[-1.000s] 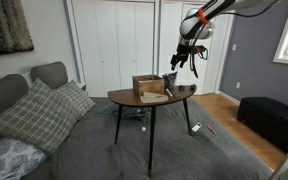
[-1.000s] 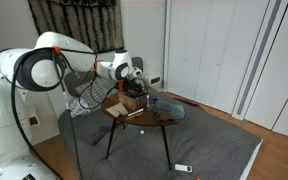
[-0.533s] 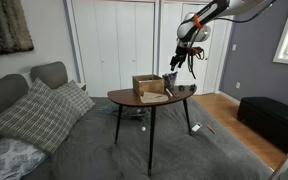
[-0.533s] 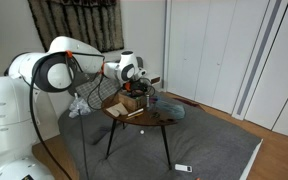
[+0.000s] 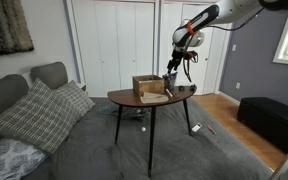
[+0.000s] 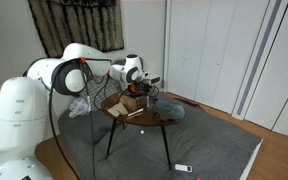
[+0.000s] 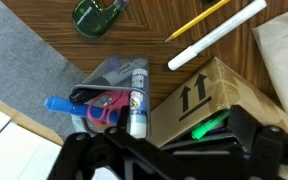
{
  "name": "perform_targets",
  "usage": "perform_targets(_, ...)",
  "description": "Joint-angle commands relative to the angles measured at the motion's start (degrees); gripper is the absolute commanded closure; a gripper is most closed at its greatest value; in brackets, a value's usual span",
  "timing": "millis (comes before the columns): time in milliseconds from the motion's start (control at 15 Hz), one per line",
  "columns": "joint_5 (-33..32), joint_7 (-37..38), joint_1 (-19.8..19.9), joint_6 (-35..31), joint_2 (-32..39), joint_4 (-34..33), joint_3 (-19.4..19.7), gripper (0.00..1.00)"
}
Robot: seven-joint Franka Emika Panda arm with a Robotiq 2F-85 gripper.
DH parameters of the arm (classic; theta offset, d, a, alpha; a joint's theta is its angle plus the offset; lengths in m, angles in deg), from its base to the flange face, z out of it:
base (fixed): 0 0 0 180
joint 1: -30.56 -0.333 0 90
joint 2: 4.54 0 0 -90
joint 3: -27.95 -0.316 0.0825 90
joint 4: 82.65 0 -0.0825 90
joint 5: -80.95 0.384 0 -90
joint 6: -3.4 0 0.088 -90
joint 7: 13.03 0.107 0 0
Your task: Pick up the gray storage bin and pour all the contents into the cardboard box, put the gray storage bin on the table
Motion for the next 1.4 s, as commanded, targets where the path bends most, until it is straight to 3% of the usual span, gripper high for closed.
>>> perform_targets(0, 1.79, -2.42, 1.91, 1.55, 4.33, -5.70, -1.95, 0.00)
perform_targets(400, 2.74, -3.16, 3.76, 2.80, 8.52, -9.79, -3.43, 0.16)
perform_targets(467, 3.01, -3.36, 4.04, 3.10, 8.99, -10.34, -3.74, 0.24)
perform_targets(533, 3.06, -3.33, 4.21, 3.26, 9.55, -10.86, -3.89, 0.23)
perform_targets(667, 3.49, -3.54, 4.64, 3.75, 10.30, -11.75, -4.47, 0.31)
perform_targets(733, 3.58, -3.57, 4.75, 3.82, 10.74, -12.17, -4.63, 0.30)
perform_targets(800, 3.75, -3.63, 4.87, 4.05, 11.05, -12.58, -4.80, 0.36)
perform_targets(1333, 3.86, -3.52, 5.11, 6.90, 13.28, -15.59, -5.22, 0.53)
